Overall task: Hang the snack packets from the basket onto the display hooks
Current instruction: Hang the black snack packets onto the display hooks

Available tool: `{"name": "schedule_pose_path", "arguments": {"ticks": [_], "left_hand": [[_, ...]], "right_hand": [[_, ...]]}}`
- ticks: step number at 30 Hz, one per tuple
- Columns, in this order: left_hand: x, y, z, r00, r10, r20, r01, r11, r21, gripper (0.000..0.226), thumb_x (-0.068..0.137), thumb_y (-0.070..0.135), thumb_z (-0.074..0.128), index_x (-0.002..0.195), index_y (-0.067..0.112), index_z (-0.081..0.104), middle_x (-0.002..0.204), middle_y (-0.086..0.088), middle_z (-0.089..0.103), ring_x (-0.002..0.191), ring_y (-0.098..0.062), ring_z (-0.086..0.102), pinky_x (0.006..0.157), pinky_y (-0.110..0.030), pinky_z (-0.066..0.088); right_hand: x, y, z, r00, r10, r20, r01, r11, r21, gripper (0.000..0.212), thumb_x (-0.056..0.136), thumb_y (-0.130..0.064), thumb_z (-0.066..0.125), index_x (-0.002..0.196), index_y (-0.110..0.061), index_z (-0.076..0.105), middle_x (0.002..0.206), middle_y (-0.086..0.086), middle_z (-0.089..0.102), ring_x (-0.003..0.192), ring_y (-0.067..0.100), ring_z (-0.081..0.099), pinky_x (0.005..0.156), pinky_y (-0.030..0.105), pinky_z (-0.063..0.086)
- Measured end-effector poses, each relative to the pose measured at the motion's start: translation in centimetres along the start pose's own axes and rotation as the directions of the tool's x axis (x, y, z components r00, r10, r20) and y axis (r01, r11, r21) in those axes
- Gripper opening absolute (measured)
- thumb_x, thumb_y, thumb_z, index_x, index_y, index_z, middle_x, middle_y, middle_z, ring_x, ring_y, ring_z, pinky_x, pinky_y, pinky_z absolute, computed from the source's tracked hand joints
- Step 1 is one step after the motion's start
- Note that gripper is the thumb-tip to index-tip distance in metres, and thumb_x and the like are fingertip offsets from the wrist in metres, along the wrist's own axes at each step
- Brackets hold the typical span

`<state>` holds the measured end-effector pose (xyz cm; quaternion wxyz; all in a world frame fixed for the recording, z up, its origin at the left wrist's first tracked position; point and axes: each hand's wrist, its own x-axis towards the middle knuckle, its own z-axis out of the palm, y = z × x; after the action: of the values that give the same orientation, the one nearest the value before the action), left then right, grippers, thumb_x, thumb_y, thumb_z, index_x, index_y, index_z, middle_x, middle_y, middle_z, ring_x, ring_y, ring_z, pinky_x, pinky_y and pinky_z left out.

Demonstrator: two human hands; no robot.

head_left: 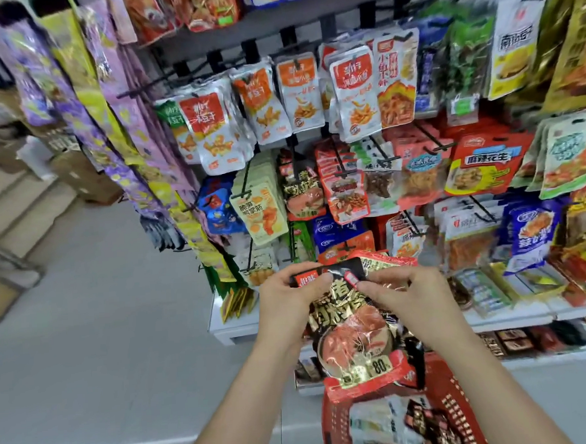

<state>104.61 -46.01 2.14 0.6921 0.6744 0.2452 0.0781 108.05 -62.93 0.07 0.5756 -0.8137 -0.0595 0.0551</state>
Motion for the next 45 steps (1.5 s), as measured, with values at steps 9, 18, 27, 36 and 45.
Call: {"name": "schedule_pose_path", "arguments": {"ticks": [9, 18, 27, 36, 45], "left_hand": [[9.1, 0.8, -6.7, 0.957, 0.123, 0.263, -0.199, 0.938, 0.285, 0.009, 0.081, 0.021, 0.076, 0.079, 0.029, 0.073, 0.083, 0.010, 0.073, 0.079, -0.006, 0.068, 0.081, -0.032, 0.056], [16.8, 1.4, -7.9, 0.923, 0.122, 0.364, -0.212, 0.953, 0.217, 0.006, 0.087, 0.031, 0.069, 0.083, 0.033, 0.065, 0.071, 0.007, 0.065, 0.058, -0.006, 0.055, 0.057, -0.023, 0.044], [20.7, 1.4, -2.8, 0.939, 0.207, 0.273, -0.255, 0.955, 0.152, 0.010, 0.088, 0.027, 0.068, 0.098, 0.024, 0.068, 0.081, 0.016, 0.062, 0.057, 0.016, 0.051, 0.054, -0.001, 0.038], [22.0, 1.7, 0.4, 0.960, 0.233, 0.158, -0.255, 0.957, 0.135, 0.011, 0.084, 0.028, 0.071, 0.091, 0.035, 0.067, 0.085, 0.012, 0.067, 0.076, 0.006, 0.061, 0.070, -0.014, 0.048], [22.0, 2.2, 0.8, 0.961, 0.233, 0.151, -0.257, 0.952, 0.166, 0.014, 0.084, 0.016, 0.069, 0.092, 0.027, 0.067, 0.062, 0.011, 0.057, 0.046, 0.002, 0.046, 0.043, -0.009, 0.034]], "right_hand": [[3.9, -1.5, 9.0, 0.989, 0.057, -0.139, -0.057, 0.998, 0.006, 0.015, 0.076, -0.026, 0.080, 0.069, -0.014, 0.073, 0.065, -0.015, 0.065, 0.061, -0.011, 0.057, 0.061, 0.003, 0.042], [7.6, -3.5, 13.7, 0.947, 0.173, -0.270, -0.174, 0.985, 0.020, 0.022, 0.075, -0.041, 0.077, 0.082, -0.020, 0.073, 0.083, -0.012, 0.071, 0.081, 0.000, 0.064, 0.071, 0.010, 0.047], [11.2, -1.0, 13.0, 0.948, 0.177, -0.263, -0.156, 0.983, 0.098, 0.033, 0.080, -0.043, 0.072, 0.071, -0.011, 0.077, 0.064, 0.017, 0.063, 0.054, 0.014, 0.056, 0.059, 0.028, 0.040], [14.6, 1.2, 11.4, 0.952, 0.174, -0.253, -0.098, 0.953, 0.287, 0.012, 0.082, -0.024, 0.074, 0.076, -0.015, 0.079, 0.076, -0.007, 0.075, 0.072, -0.001, 0.067, 0.066, 0.010, 0.046], [16.2, 2.6, 11.1, 0.969, 0.159, -0.191, -0.093, 0.945, 0.314, 0.009, 0.078, -0.030, 0.075, 0.076, -0.023, 0.080, 0.078, -0.011, 0.075, 0.077, -0.004, 0.066, 0.076, 0.020, 0.045]]}}
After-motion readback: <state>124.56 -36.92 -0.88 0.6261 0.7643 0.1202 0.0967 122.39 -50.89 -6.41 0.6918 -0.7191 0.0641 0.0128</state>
